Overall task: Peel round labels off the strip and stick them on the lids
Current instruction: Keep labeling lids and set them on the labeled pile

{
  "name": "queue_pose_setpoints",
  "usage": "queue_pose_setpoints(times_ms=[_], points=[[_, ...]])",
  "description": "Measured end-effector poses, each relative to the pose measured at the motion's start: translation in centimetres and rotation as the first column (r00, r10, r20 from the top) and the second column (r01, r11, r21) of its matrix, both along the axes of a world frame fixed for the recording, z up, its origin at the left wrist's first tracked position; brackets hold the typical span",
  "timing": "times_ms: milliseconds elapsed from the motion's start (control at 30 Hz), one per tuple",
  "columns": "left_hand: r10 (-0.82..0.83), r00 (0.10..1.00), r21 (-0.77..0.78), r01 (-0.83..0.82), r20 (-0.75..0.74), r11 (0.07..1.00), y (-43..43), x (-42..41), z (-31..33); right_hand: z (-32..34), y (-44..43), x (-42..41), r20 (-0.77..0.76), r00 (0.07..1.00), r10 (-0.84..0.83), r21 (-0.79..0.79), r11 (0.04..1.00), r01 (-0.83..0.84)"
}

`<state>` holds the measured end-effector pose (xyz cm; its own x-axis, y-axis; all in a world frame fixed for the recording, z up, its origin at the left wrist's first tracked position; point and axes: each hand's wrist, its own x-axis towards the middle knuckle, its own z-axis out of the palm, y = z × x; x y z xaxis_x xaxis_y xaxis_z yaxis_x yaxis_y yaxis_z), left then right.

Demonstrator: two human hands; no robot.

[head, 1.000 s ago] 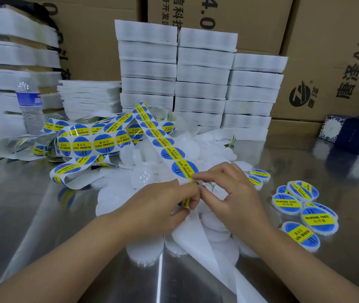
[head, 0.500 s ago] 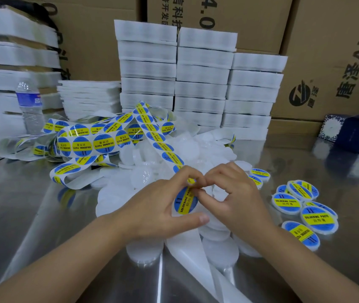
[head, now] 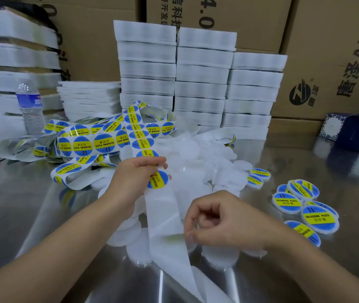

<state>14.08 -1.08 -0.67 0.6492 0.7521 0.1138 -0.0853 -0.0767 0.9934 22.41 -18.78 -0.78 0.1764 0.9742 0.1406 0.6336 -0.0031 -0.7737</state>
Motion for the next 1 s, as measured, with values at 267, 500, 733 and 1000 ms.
queue_pose_setpoints(times_ms=[267,500,733,1000], points=[[-0.178,0.983,-0.009,0.179,0.040,0.984,-0.8,-0.3,0.1,1.8,-0.9,3.8,-0.666,0.745,0.032,0.260,0.947,0.191],[-0.437,0.899,0.180,0.434,-0.023,0.883,-3.4,-0.9,-0.6,0.8,-0.5,6.8,-0.625,0.613,-0.484,0.095,0.732,0.674],[-0.579,0.799,0.261,0.600,-0.160,0.756,-5.2,-1.8,-1.7,-0.3,-0.6,7.1,-0.086,0.690,-0.719,0.054,0.688,0.723],[-0.658,0.695,0.304,0.719,-0.290,0.625,-6.9,-3.9,-2.7,-1.8,0.2,6.1,0.300,0.725,-0.620,0.016,0.763,0.646]])
